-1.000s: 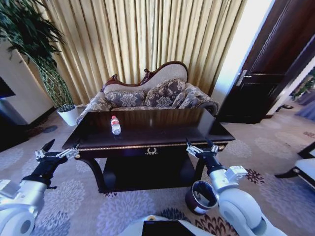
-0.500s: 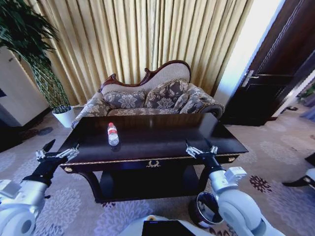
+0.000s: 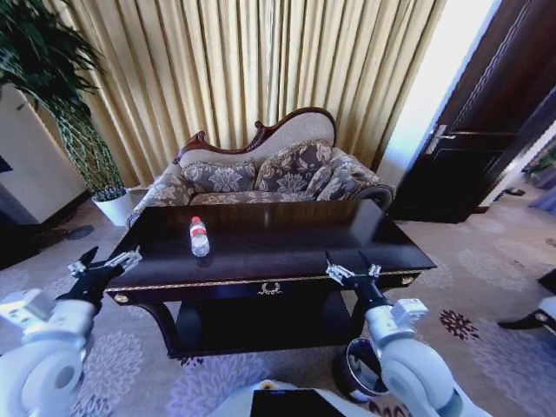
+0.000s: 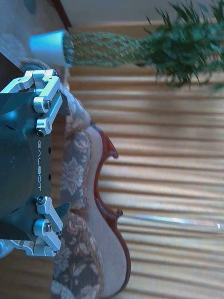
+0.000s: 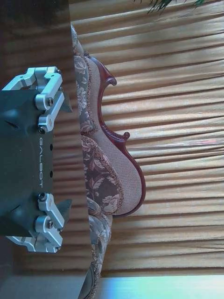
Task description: Move to the front of the table and place the trash on the table into the trash bin.
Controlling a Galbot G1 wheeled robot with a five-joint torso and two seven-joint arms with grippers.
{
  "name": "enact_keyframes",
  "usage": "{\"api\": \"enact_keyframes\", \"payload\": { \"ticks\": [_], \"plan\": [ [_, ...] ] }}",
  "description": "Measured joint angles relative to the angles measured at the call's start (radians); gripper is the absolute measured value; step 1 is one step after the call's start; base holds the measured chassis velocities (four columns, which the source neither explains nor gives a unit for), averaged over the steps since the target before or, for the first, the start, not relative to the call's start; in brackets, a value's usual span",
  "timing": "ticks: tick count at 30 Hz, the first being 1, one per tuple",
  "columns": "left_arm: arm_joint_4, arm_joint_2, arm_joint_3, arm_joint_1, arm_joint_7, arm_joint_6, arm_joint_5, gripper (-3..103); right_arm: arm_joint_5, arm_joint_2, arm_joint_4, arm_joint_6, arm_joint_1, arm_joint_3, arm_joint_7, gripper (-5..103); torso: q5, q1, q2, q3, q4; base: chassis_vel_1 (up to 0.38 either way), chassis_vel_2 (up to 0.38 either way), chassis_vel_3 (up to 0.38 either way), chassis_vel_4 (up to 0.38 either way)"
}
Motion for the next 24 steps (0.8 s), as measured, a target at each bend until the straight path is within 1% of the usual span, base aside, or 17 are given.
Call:
{"api": "enact_keyframes", "payload": {
  "ticks": [2, 5, 6, 7, 8, 10, 11, 12, 13, 15, 16, 17, 18, 20, 21, 22, 24],
  "plan": [
    [0.001, 0.066, 0.037, -0.036, -0.034, 0.000, -0.011, 100, -0.001, 0.001, -0.001, 0.000, -0.003, -0.001, 0.000, 100, 0.0001, 0.000, 0.000, 0.000, 0.0000, 0.000, 0.000, 0.000, 0.000],
    [0.006, 0.089, 0.049, -0.052, -0.048, 0.000, -0.018, 100, -0.001, 0.001, -0.001, 0.000, -0.004, -0.001, 0.000, 100, 0.0003, 0.000, 0.000, 0.000, -0.0003, 0.000, 0.000, 0.000, 0.000],
    [0.035, 0.150, 0.088, -0.106, -0.098, 0.003, -0.038, 100, -0.002, 0.003, -0.001, 0.000, -0.008, 0.000, 0.000, 100, 0.0003, 0.000, 0.000, 0.000, -0.0003, 0.000, 0.000, 0.000, 0.000],
    [0.062, 0.197, 0.124, -0.153, -0.132, 0.007, -0.063, 100, -0.002, 0.006, 0.000, 0.000, -0.012, 0.002, 0.000, 100, 0.0002, 0.000, 0.000, 0.000, -0.0005, 0.000, 0.000, 0.000, 0.000],
    [0.062, 0.197, 0.124, -0.153, -0.132, 0.007, -0.063, 100, -0.002, 0.006, 0.000, 0.000, -0.012, 0.002, 0.000, 100, 0.0002, 0.000, 0.000, 0.000, -0.0005, 0.000, 0.000, 0.000, 0.000],
    [0.101, 0.262, 0.187, -0.220, -0.202, 0.025, -0.127, 100, -0.004, 0.010, 0.000, 0.000, -0.019, 0.006, 0.000, 100, 0.0000, 0.000, 0.000, 0.000, -0.0004, 0.000, 0.000, 0.000, 0.000],
    [0.101, 0.262, 0.187, -0.220, -0.202, 0.025, -0.127, 100, -0.004, 0.010, 0.000, 0.000, -0.019, 0.006, 0.000, 100, 0.0000, 0.000, 0.000, 0.000, -0.0004, 0.000, 0.000, 0.000, 0.000],
    [0.116, 0.286, 0.219, -0.249, -0.241, 0.038, -0.173, 100, -0.005, 0.013, 0.000, 0.000, -0.020, 0.009, 0.000, 100, 0.0000, 0.000, 0.000, 0.000, -0.0003, 0.000, 0.000, 0.000, 0.000],
    [0.116, 0.286, 0.219, -0.249, -0.241, 0.038, -0.173, 100, -0.005, 0.013, 0.000, 0.000, -0.020, 0.009, 0.000, 100, 0.0000, 0.000, 0.000, 0.000, -0.0003, 0.000, 0.000, 0.000, 0.000],
    [0.142, 0.330, 0.297, -0.305, -0.322, 0.057, -0.263, 100, -0.005, 0.015, -0.008, 0.001, -0.018, 0.012, 0.000, 100, 0.0003, 0.000, 0.000, 0.000, -0.0002, 0.000, 0.000, 0.000, 0.000],
    [0.142, 0.330, 0.297, -0.305, -0.322, 0.057, -0.263, 100, -0.005, 0.015, -0.008, 0.001, -0.018, 0.012, 0.000, 100, 0.0003, 0.000, 0.000, 0.000, -0.0002, 0.000, 0.000, 0.000, 0.000],
    [0.151, 0.346, 0.331, -0.325, -0.346, 0.063, -0.289, 100, -0.005, 0.015, -0.014, 0.001, -0.016, 0.013, 0.000, 100, 0.0002, 0.000, 0.000, 0.000, -0.0002, 0.000, 0.000, 0.000, 0.000],
    [0.151, 0.346, 0.331, -0.325, -0.346, 0.063, -0.289, 100, -0.005, 0.015, -0.014, 0.001, -0.016, 0.013, 0.000, 100, 0.0002, 0.000, 0.000, 0.000, -0.0002, 0.000, 0.000, 0.000, 0.000],
    [0.172, 0.382, 0.429, -0.387, -0.415, 0.069, -0.353, 100, -0.004, 0.018, -0.034, 0.002, -0.006, 0.009, 0.000, 100, 0.0002, 0.000, 0.000, 0.000, -0.0001, 0.000, 0.000, 0.000, 0.000],
    [0.179, 0.391, 0.455, -0.409, -0.435, 0.069, -0.376, 100, -0.003, 0.020, -0.041, 0.003, 0.000, 0.006, 0.000, 100, 0.0001, 0.000, 0.000, 0.000, -0.0002, 0.000, 0.000, 0.000, 0.000],
    [0.179, 0.391, 0.455, -0.409, -0.435, 0.069, -0.376, 100, -0.003, 0.020, -0.041, 0.003, 0.000, 0.006, 0.000, 100, 0.0001, 0.000, 0.000, 0.000, -0.0002, 0.000, 0.000, 0.000, 0.000],
    [0.203, 0.420, 0.525, -0.487, -0.492, 0.069, -0.466, 100, 0.007, 0.026, -0.055, 0.003, 0.019, 0.001, 0.000, 100, 0.0002, 0.000, 0.000, 0.000, -0.0001, 0.000, 0.000, 0.000, 0.000]
  ]
}}
